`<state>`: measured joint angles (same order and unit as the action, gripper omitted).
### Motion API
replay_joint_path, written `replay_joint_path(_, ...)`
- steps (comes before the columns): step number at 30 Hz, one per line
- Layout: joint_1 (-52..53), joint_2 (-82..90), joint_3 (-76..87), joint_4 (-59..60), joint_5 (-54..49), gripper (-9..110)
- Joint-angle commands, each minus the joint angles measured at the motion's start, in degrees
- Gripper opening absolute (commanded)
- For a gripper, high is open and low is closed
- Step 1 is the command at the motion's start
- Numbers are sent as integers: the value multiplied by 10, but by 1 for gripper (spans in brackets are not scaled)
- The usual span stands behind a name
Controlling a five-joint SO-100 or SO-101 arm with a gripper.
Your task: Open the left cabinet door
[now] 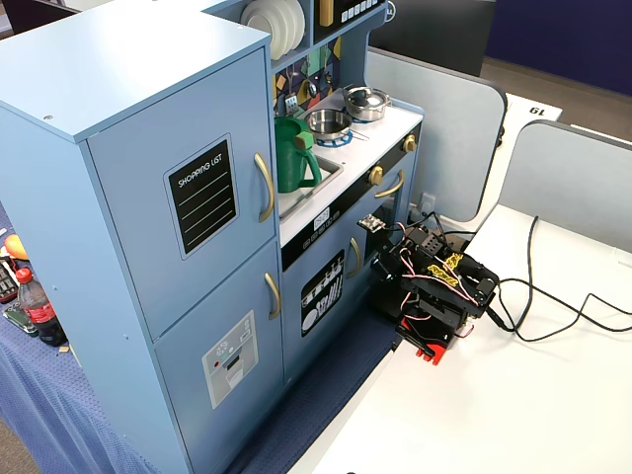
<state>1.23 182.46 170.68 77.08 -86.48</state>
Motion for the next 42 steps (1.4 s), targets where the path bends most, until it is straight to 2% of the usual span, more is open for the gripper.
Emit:
replay_joint_path(1, 11, -3, 11, 107, -18, 0)
replay_joint_path(13, 8, -3, 11, 104, -19, 0)
replay_joint_path(18, -42, -5, -21, -78, 59, 1)
replay_joint_path(26, -225, -158, -266, -410, -55, 6)
replay_joint_path(31, -296, -292, -445, -477, -61, 13)
replay_joint_path(35, -340, -357, -517, -553, -70, 15)
replay_joint_path(42, -347, -439, -607, -581, -82, 17)
